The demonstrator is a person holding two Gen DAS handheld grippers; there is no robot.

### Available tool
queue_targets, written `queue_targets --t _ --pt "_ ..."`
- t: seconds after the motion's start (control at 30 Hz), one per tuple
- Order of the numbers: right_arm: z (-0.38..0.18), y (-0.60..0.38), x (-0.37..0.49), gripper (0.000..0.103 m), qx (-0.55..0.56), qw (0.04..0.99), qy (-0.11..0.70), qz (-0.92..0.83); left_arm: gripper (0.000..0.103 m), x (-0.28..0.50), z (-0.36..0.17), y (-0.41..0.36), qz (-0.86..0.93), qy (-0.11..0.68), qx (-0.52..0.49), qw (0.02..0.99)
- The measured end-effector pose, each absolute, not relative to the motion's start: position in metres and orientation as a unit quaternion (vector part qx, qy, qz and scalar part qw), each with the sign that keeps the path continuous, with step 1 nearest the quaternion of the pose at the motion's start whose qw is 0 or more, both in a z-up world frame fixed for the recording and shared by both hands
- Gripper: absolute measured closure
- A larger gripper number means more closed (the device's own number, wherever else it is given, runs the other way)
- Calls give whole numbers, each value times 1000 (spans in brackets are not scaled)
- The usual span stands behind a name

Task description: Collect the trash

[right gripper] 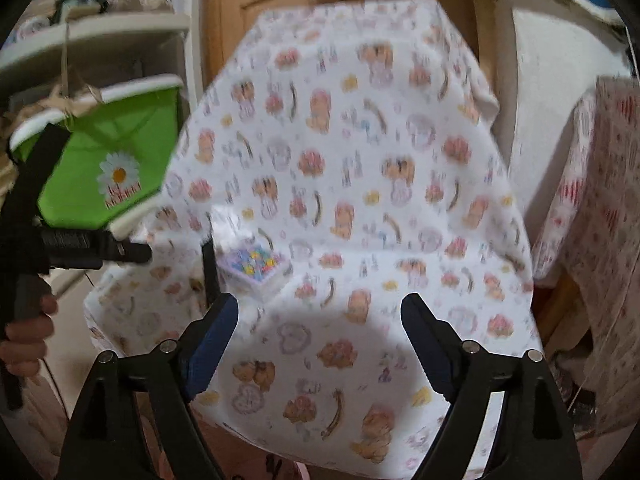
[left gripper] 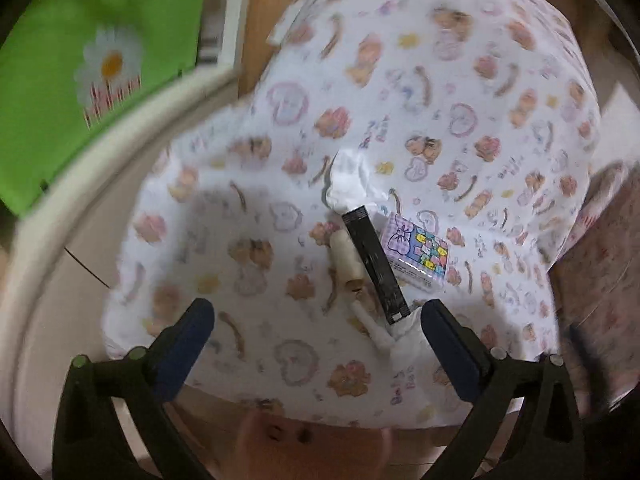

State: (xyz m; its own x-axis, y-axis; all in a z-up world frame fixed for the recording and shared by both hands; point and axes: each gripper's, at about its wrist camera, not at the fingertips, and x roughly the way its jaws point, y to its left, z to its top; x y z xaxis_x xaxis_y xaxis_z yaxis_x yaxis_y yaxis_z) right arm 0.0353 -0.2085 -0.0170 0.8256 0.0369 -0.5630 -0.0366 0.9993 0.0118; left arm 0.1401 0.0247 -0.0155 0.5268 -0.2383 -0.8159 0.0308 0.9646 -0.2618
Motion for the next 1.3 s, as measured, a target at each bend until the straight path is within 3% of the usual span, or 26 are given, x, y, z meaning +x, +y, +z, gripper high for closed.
queue_targets --t 0.1,0.17,0.27,0.5,0.57,0.6,0.83,0.93,1.03,1.13,1.23,1.3 --pt "-32 -202 45 18 -16 948 319 12 16 150 -17 25 -80 478 -116 867" --pt "-37 -198 48 18 -22 947 321 17 39 157 -17 19 -97 482 -119 862" --pt "-41 -194 55 18 -24 943 331 25 60 167 -18 10 -113 490 -122 855" --pt "-49 -198 63 18 -7 937 349 27 60 194 -15 -14 -119 495 -123 852" --pt "-50 -201 63 18 -6 937 348 25 44 202 -20 -19 -90 507 -106 851" --pt "-50 -202 63 18 -9 938 347 22 42 206 -23 -21 -60 508 -90 855" --pt "-52 -209 64 18 -15 936 351 14 41 228 -39 -21 -60 540 -128 830" --pt "-53 -212 65 18 -16 935 354 12 46 232 -41 -12 -65 535 -181 823" --pt "-52 -216 64 18 -15 935 354 10 58 236 -47 -10 -60 545 -174 818" --pt "-52 -219 63 18 -14 935 354 10 60 237 -50 -10 -62 546 -170 818" --pt "-51 -219 61 18 -18 936 351 9 80 241 -53 -14 -55 551 -150 819" --pt "-51 -219 60 18 -19 936 351 10 85 241 -53 -15 -49 551 -148 820"
